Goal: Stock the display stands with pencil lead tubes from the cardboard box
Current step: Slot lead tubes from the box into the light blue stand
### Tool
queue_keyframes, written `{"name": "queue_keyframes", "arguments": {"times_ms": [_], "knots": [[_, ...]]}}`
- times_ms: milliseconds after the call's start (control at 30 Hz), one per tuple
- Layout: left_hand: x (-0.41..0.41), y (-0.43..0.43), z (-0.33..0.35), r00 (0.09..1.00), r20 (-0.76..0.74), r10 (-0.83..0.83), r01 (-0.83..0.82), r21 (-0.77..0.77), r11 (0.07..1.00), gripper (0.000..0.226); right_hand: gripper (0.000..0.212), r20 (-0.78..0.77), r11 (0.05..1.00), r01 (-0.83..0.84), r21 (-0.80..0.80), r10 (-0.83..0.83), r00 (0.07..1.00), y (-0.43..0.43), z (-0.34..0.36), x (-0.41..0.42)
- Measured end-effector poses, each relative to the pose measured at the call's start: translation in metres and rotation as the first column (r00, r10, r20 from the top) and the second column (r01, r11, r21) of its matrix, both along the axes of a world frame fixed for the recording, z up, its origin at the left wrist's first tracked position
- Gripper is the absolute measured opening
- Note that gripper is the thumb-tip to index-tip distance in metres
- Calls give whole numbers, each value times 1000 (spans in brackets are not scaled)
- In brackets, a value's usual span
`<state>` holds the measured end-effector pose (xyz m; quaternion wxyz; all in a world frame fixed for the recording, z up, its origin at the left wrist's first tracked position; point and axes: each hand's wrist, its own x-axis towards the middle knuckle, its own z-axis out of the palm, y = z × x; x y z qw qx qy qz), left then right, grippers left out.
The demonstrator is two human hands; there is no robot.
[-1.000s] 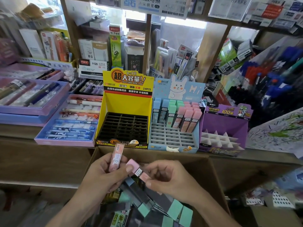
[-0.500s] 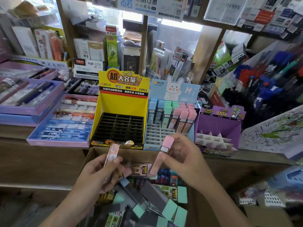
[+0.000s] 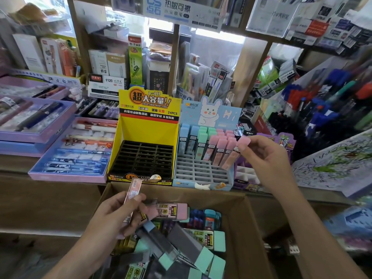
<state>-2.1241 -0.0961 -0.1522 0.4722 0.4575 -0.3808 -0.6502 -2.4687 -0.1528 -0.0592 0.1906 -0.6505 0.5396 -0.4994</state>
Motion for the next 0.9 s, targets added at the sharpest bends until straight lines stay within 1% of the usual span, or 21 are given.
{"name": "queue_keyframes", "arguments": {"times_ms": [133,267,400,500,600,700,800,900], "knots": [[0,-1,-3,1000,18,-9,9,-13,1000,41,17,-24,1000,14,-14,-15,1000,-8,-8,-4],[-1,-1,-3,1000,-5,16,-15,11,1000,45,20,-67,1000,6,-22,-7,998,-11,-13,-7],[-1,-1,-3,1000,-18,15,-15,37,999,42,16,-138,1000,-9,-5,9,990,-12,-17,-10],[-1,-1,-3,1000,-13,12,-12,41,999,35,16,-177,1000,-7,5,8,984,-13,-16,-15],[-2,-1,-3,1000,-11,12,-12,48,999,33,19,-230,1000,0,-9,-3,973,-13,-14,-15],[-3,-1,-2,1000,-20,21,-20,50,999,35,25,-332,1000,12,-26,-20,943,-15,-12,-12],[-3,-1,-3,999,-21,28,-27,53,998,34,23,-481,999,10,-50,-33,876,-16,-12,-10],[-1,-1,-4,999,-29,18,-17,41,999,33,21,-564,996,2,-93,-54,824,-16,-11,-5]]}}
